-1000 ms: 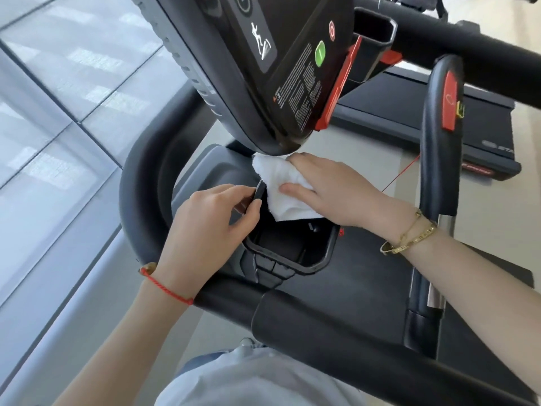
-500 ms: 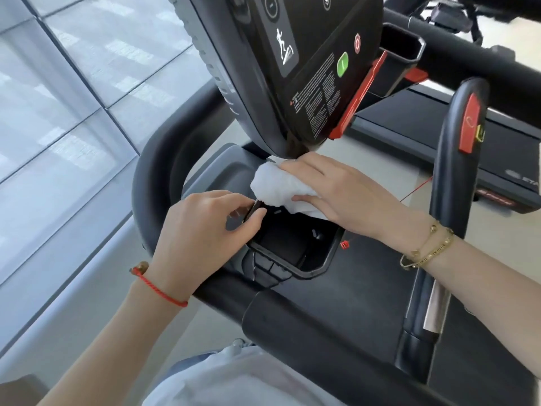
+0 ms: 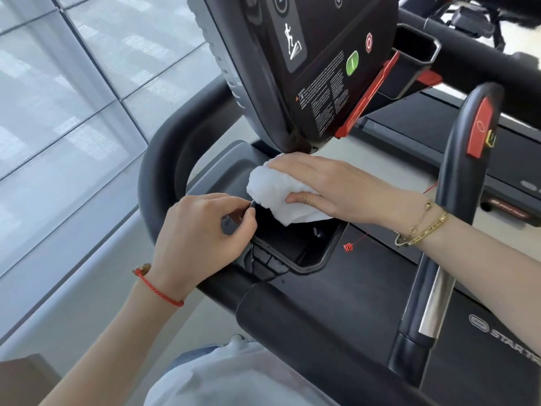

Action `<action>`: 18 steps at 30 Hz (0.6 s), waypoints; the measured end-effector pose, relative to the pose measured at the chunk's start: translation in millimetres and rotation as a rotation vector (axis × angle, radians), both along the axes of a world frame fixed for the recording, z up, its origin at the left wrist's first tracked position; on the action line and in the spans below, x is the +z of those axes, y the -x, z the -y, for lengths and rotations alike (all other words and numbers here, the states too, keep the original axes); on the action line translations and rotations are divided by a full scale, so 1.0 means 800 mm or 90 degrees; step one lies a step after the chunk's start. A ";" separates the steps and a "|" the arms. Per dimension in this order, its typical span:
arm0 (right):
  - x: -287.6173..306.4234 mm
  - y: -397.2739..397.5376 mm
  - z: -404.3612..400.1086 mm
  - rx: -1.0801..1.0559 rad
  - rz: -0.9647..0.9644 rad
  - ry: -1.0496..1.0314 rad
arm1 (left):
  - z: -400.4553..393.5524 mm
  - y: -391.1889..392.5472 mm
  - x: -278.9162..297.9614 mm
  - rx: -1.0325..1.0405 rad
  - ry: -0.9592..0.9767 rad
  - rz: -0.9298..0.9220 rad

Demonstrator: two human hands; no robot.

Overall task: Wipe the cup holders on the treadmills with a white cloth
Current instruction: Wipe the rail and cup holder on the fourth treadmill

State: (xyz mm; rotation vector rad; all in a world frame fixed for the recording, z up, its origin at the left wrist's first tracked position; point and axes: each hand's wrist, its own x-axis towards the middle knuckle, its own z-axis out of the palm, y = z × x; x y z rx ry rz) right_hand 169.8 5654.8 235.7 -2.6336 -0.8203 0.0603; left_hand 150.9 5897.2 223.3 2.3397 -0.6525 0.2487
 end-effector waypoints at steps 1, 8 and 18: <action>0.000 -0.003 -0.002 0.014 0.008 0.012 | 0.000 0.000 0.000 0.002 0.000 0.000; -0.006 -0.015 -0.005 0.088 0.080 0.080 | 0.000 0.002 0.001 0.001 -0.017 0.019; -0.006 0.003 -0.016 -0.063 0.117 0.062 | -0.003 0.000 0.002 0.013 -0.003 -0.012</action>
